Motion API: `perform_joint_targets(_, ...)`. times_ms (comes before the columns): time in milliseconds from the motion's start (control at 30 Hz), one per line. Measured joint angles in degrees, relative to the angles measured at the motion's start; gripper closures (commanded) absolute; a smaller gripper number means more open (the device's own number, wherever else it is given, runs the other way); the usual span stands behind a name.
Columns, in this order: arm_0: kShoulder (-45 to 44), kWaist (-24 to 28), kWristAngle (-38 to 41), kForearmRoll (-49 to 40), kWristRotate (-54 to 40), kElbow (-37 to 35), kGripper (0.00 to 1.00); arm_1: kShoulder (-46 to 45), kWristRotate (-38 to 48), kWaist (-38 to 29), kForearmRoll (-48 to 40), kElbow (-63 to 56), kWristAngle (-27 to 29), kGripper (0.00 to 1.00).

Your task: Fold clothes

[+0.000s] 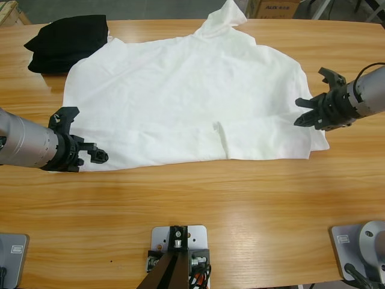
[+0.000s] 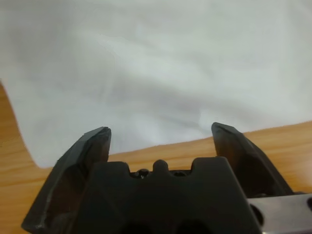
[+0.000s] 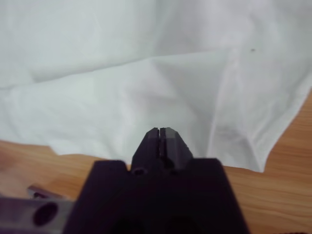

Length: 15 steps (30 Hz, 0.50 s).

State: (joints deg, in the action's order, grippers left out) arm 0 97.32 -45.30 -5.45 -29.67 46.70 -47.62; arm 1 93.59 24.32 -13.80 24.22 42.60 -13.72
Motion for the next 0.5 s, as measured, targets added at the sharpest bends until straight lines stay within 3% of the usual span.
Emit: perform_joint_targets(500, 4.4, 2.5, -0.8, -0.9, 3.3, 0.2, 0.156, 5.9, 0.2, -1.4, -2.1, 0.0, 3.8, 1.0)
